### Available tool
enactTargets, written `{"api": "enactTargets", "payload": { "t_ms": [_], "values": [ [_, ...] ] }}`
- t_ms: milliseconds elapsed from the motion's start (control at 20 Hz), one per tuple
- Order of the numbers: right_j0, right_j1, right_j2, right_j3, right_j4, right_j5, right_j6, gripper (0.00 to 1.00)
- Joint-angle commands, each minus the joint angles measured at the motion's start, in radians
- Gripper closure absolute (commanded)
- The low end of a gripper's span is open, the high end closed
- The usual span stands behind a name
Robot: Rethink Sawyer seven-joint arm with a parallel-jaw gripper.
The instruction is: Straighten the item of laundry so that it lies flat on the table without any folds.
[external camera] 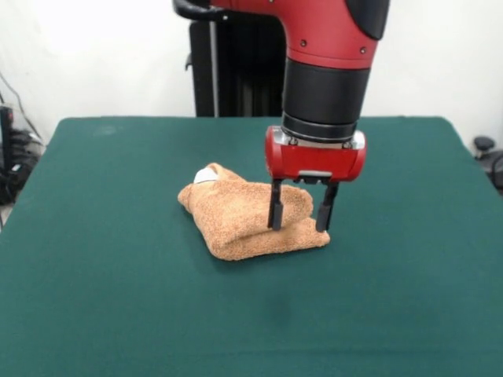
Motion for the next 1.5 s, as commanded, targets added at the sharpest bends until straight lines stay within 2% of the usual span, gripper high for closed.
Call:
{"api": "enactTargets", "payload": {
  "t_ms": [50,350,750,1050,1500],
  "values": [
    [0.008,0.065,0.043,0.163,0.0,-0.033,0.201,0.0],
    [0.011,0.018,0.034,0.205,0.001,-0.006,0.193,0.0],
    [0.045,0.057,0.007,0.184,-0.003,-0.04,0.212,0.0],
    [0.044,0.11,0.014,0.162,-0.001,-0.086,0.213,0.0],
    [0.038,0.142,0.02,0.171,0.004,-0.138,0.213,0.0]
  ]
}}
